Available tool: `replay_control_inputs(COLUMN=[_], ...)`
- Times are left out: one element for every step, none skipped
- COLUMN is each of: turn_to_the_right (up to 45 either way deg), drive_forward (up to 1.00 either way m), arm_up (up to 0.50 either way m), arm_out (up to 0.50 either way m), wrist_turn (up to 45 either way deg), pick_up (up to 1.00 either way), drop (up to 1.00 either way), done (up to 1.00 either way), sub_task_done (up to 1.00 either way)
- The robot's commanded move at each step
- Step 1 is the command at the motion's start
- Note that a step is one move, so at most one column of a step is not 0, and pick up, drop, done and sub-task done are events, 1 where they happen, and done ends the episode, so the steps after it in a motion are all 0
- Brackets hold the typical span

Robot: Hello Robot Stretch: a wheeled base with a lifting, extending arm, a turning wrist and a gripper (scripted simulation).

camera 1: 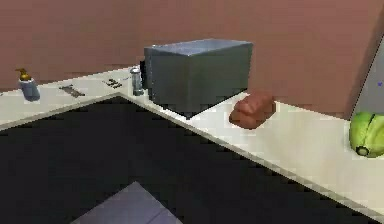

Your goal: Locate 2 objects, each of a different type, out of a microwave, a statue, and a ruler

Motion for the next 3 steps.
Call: replay_control_inputs(turn_to_the_right=[0.0,-45.0,-3.0], drive_forward=[0.00,0.00,0.00], arm_up=[0.00,0.00,0.00], arm_out=[0.00,0.00,0.00], wrist_turn=[0.0,0.0,0.0], pick_up=[0.00,0.00,0.00], drop=[0.00,0.00,0.00], done=[0.00,0.00,0.00], sub_task_done=[1.00,0.00,0.00])
